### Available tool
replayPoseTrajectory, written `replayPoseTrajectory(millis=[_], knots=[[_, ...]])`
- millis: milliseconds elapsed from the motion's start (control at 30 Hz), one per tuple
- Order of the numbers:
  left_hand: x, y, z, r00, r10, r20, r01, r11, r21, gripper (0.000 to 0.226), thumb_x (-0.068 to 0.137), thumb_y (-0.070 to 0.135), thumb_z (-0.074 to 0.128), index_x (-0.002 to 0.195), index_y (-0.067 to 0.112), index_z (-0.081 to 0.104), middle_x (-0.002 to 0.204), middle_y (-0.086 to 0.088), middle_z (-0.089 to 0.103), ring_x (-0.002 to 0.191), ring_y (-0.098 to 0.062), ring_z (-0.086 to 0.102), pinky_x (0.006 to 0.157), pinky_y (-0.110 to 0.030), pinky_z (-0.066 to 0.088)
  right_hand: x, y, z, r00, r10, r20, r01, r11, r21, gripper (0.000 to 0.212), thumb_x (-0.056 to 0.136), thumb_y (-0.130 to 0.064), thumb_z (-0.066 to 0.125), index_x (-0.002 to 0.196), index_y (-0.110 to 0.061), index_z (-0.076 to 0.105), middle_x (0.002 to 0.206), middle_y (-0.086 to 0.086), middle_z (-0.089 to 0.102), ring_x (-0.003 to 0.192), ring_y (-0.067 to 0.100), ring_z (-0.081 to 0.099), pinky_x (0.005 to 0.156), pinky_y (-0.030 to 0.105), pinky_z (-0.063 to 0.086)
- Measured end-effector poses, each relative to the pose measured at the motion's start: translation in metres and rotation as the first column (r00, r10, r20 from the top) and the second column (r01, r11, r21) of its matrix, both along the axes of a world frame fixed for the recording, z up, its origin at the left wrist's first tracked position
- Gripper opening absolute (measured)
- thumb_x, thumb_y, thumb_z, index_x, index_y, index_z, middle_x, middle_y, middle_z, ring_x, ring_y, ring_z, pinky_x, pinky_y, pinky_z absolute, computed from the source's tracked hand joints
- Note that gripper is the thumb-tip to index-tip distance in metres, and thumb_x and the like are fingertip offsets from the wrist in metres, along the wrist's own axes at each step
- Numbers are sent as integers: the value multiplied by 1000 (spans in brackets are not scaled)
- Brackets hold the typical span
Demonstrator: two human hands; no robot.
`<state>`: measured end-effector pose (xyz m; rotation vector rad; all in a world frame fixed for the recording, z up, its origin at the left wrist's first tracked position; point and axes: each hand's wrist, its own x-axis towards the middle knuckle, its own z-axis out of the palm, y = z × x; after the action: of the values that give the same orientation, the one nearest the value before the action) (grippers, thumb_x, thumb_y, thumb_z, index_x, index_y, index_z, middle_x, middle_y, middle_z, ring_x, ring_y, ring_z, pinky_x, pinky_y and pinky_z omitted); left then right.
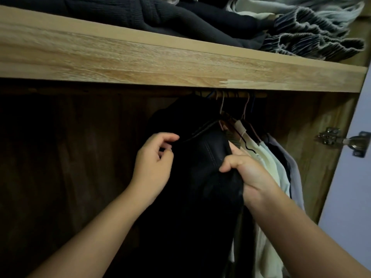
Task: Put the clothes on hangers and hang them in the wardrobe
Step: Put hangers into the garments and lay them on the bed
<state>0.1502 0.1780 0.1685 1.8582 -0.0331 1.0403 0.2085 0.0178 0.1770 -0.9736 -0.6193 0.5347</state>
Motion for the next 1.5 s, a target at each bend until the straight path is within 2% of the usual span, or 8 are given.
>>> replayPoseTrajectory(millis=[167,367,567,700,1067,1233,1333,1500], knots=[[13,-1,4,976,204,-80,-191,971,143,30,90,2,45,113,16,58,110,-12,56,80,-11,52,83,-30,43,-27,-65,-11,999,15,29,-10,989,-150,73,52,17,34,110,-16,65,86,13,70,70,25,68,57,30,57],[9,-45,-12,948,235,-215,-125,895,428,48,97,19,43,143,11,32,148,-8,34,137,-27,28,113,-36,22,-73,-163,-24,995,103,7,-97,959,-265,81,50,17,35,119,-13,63,102,23,67,80,32,69,60,34,58],[-23,-122,-32,969,59,-240,58,889,455,23,92,28,54,110,14,54,96,-9,63,95,-31,58,72,-33,37,-123,-273,-41,995,101,18,-86,917,-390,75,49,17,34,113,-8,66,89,19,66,69,26,66,59,28,54],[-49,-181,-51,960,-71,-271,190,876,444,27,77,47,48,83,21,52,76,-12,63,74,-32,60,69,-44,45,-152,-342,-45,996,52,67,-9,849,-528,71,52,18,37,111,-9,67,91,16,70,76,24,69,65,29,56],[-78,-332,-68,864,-474,-167,496,751,436,23,73,56,40,71,34,47,49,-8,52,58,-20,54,43,-19,33,-259,-460,-58,749,-335,571,635,120,-763,38,67,-24,47,98,-30,68,94,-6,71,93,11,67,91,39,51],[-94,-386,-74,764,-626,-159,621,647,443,29,70,59,43,84,35,49,55,-3,56,61,-12,55,49,-24,37,-327,-471,-83,473,-549,689,744,-171,-646,60,62,-82,49,97,-36,65,87,-12,69,85,3,63,84,30,50],[-111,-414,-83,700,-691,-181,679,565,468,22,75,48,63,76,28,52,49,-2,53,60,-15,53,48,-24,37,-367,-471,-104,370,-516,772,688,-407,-601,24,75,-62,58,67,-41,50,62,-11,54,62,2,49,62,22,39],[-150,-460,-95,572,-778,-261,784,425,452,10,79,27,67,78,20,61,52,-12,58,59,-19,56,52,-36,47,-439,-474,-130,227,-529,817,557,-618,-555,37,79,-54,59,62,-23,48,57,-3,46,57,11,44,56,30,34]])
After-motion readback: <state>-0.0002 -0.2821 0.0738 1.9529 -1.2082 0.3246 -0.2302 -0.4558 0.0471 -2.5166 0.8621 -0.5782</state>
